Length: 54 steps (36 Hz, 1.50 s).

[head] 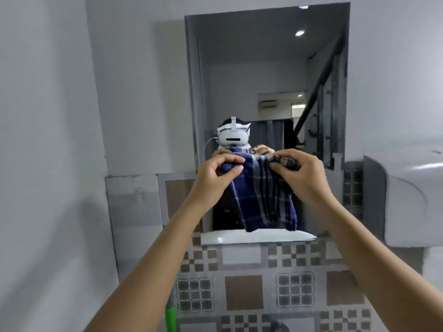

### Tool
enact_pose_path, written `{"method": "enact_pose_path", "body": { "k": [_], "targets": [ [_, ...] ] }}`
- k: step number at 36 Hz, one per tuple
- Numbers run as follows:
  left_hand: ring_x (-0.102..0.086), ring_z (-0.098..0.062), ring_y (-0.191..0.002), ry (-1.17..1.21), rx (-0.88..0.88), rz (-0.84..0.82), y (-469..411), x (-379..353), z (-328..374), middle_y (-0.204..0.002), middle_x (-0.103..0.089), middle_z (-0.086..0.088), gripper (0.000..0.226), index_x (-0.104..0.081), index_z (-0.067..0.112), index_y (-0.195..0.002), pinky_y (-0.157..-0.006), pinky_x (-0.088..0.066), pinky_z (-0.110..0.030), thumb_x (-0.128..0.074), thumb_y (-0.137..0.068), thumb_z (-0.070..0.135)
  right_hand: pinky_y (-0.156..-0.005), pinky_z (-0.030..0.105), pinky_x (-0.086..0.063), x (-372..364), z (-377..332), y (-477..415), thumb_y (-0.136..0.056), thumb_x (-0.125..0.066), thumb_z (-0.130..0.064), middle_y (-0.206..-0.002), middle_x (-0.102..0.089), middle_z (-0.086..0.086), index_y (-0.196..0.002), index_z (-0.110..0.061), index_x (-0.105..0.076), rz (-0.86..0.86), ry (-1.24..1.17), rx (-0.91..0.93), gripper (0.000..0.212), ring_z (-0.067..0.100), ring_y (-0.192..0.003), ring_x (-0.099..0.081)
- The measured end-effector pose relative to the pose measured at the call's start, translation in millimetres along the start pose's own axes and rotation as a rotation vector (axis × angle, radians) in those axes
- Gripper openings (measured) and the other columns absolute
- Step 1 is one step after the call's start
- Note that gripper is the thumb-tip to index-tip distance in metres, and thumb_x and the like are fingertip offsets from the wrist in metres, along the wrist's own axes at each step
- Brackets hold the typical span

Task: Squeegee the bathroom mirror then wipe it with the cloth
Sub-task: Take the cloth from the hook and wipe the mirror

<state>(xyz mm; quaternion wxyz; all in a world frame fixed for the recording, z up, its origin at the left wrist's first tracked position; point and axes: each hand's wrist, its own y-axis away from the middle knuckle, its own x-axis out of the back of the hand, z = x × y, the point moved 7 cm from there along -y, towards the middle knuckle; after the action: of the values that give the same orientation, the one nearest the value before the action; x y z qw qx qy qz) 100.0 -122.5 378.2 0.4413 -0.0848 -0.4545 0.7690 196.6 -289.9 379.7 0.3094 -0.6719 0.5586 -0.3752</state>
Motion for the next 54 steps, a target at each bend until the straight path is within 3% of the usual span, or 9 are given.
{"method": "enact_pose_path", "body": {
  "k": [9, 12, 15, 18, 23, 27, 33, 45, 54],
  "targets": [
    [-0.061, -0.001, -0.086, -0.078, -0.151, 0.127, -152.5, 9.1, 38.6, -0.095, -0.068, 0.005, 0.014, -0.07, 0.017, -0.093, -0.07, -0.047, -0.009, -0.062, -0.085, 0.008, -0.079, 0.001, -0.037, 0.2, -54.2, -94.6, -0.089, -0.058, -0.013, -0.107, -0.067, 0.0, -0.112, -0.01, -0.065, 0.445, 0.106, 0.295, 0.024, -0.006, -0.083, -0.05],
    [-0.058, 0.002, -0.085, -0.06, -0.206, 0.151, -181.8, 15.6, 44.2, -0.092, -0.067, 0.006, 0.016, -0.069, 0.012, -0.096, -0.074, -0.044, -0.004, -0.059, -0.086, 0.004, -0.1, 0.023, -0.043, -29.7, -44.9, -113.9, -0.095, -0.048, -0.019, -0.119, -0.061, -0.006, -0.126, -0.013, -0.056, 0.362, -0.092, 0.22, 0.032, 0.001, -0.109, -0.052],
    [-0.059, 0.006, -0.086, -0.061, -0.227, 0.135, -198.5, 22.1, 40.1, -0.093, -0.066, 0.012, 0.017, -0.068, 0.016, -0.097, -0.077, -0.046, -0.005, -0.058, -0.088, 0.005, -0.115, 0.023, -0.018, -63.2, -28.2, -134.3, -0.099, -0.038, -0.026, -0.148, -0.036, -0.005, -0.142, -0.019, -0.034, 0.194, -0.129, 0.131, 0.044, -0.001, -0.137, -0.022],
    [-0.06, 0.006, -0.091, -0.104, -0.24, 0.107, -204.8, 28.6, 32.5, -0.096, -0.066, 0.014, 0.018, -0.068, 0.019, -0.097, -0.079, -0.046, -0.008, -0.058, -0.088, 0.007, -0.112, 0.016, 0.003, -86.6, -19.8, -146.4, -0.1, -0.03, -0.033, -0.157, -0.007, -0.007, -0.147, -0.024, -0.014, 0.132, 0.059, 0.191, 0.051, -0.006, -0.137, 0.005],
    [-0.062, -0.001, -0.095, -0.047, -0.268, 0.22, -190.4, 50.8, 20.2, -0.104, -0.066, 0.005, 0.021, -0.064, 0.015, -0.109, -0.082, -0.05, -0.015, -0.048, -0.096, 0.014, -0.115, 0.026, 0.008, -101.1, -12.3, -153.0, -0.095, -0.021, -0.049, -0.157, 0.007, -0.005, -0.147, -0.031, -0.001, 0.2, 0.271, 0.25, 0.059, 0.005, -0.141, 0.015],
    [-0.047, 0.003, -0.12, -0.208, -0.315, 0.373, -158.5, 66.0, -12.6, -0.132, -0.052, 0.0, 0.032, -0.051, 0.018, -0.128, -0.101, -0.039, -0.017, -0.04, -0.098, 0.021, -0.116, 0.031, 0.009, -101.3, -13.4, -158.0, -0.086, -0.017, -0.065, -0.157, 0.011, -0.002, -0.147, -0.033, 0.004, 0.276, 0.317, 0.218, 0.072, 0.01, -0.143, 0.016],
    [0.011, -0.003, -0.142, -0.811, -0.326, 0.244, -124.6, 40.9, -69.0, -0.156, 0.007, 0.006, 0.056, -0.002, 0.02, -0.148, -0.117, 0.0, -0.031, -0.024, -0.099, 0.037, -0.117, 0.041, 0.006, -97.4, -54.0, -209.4, -0.087, -0.03, -0.066, -0.157, 0.007, 0.01, -0.147, -0.032, 0.0, 0.34, 0.399, 0.248, 0.075, 0.023, -0.144, 0.012],
    [0.015, -0.014, -0.143, -0.987, -0.324, 0.191, -117.9, 34.6, -82.8, -0.155, 0.016, -0.006, 0.067, 0.009, 0.011, -0.146, -0.115, 0.003, -0.031, -0.027, -0.096, 0.038, -0.116, 0.05, -0.006, -176.1, -141.5, -271.8, -0.09, -0.033, -0.058, -0.156, -0.008, 0.017, -0.146, -0.032, -0.018, 0.009, 0.944, 0.791, 0.063, 0.036, -0.143, -0.006],
    [0.0, -0.017, -0.145, -0.967, -0.351, 0.241, -118.8, 38.1, -80.6, -0.157, -0.002, -0.009, 0.07, -0.008, 0.008, -0.147, -0.115, -0.014, -0.03, -0.042, -0.093, 0.037, -0.115, 0.047, -0.008, -29.5, -73.6, -299.1, -0.089, -0.036, -0.059, -0.156, -0.01, 0.014, -0.145, -0.036, -0.017, 0.29, 0.808, 0.439, 0.063, 0.033, -0.143, -0.008]
  ]
}}
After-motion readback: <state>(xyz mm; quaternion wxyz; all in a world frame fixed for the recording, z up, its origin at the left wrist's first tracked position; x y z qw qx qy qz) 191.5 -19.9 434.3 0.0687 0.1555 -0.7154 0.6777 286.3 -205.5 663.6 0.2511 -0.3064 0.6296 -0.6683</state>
